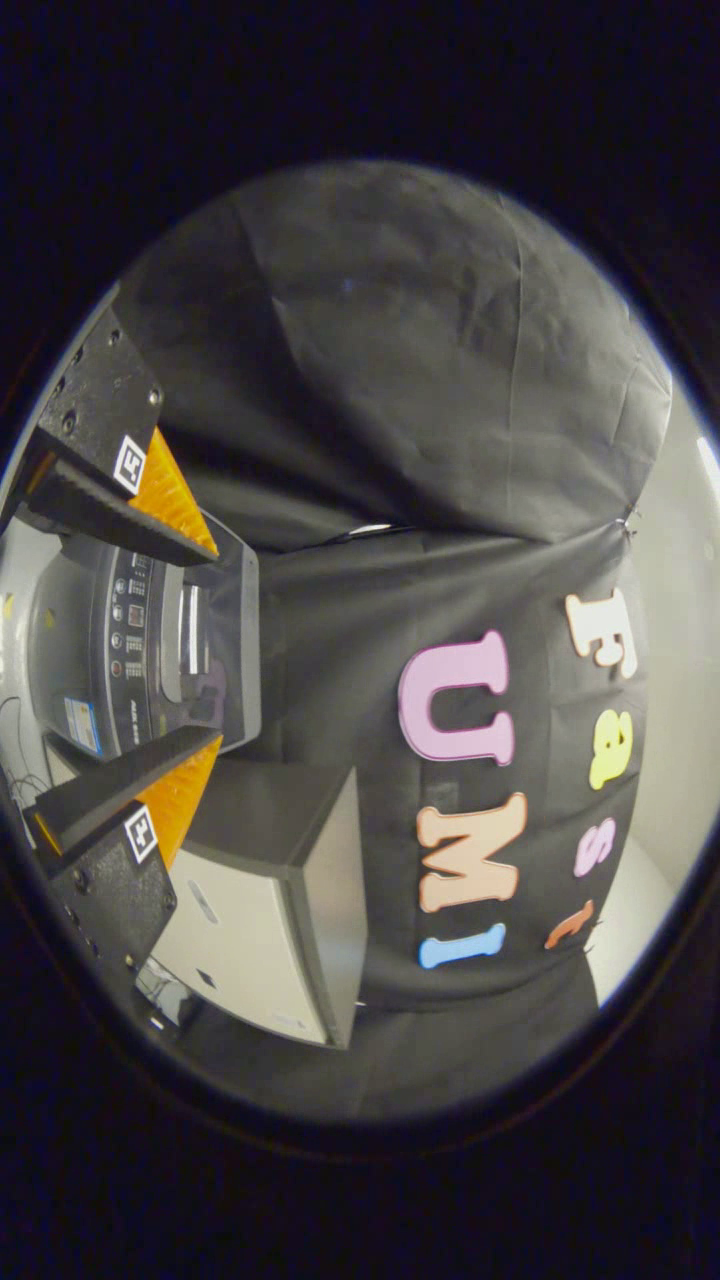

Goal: Put the clothes into the washing machine and then close the washing machine lid.

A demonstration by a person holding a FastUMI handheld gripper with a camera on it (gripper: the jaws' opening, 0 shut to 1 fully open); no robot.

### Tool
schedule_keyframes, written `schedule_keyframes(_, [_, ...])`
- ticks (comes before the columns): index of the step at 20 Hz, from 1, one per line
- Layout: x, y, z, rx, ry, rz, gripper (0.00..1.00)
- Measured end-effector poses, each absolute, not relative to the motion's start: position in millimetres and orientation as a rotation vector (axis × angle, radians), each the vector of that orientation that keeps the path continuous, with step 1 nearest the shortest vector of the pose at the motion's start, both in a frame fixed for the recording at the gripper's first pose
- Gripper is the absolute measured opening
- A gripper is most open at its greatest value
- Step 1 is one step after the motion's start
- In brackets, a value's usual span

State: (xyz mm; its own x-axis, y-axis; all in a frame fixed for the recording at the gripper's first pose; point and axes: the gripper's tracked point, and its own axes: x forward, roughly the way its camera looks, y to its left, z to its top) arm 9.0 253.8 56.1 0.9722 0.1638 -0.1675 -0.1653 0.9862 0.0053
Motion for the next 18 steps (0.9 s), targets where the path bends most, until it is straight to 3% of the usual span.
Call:
schedule_keyframes(13, [-67.2,196.0,125.6,0.039,0.019,0.137,0.97])
schedule_keyframes(18, [-89.7,173.8,108.5,-0.049,0.043,0.105,0.97])
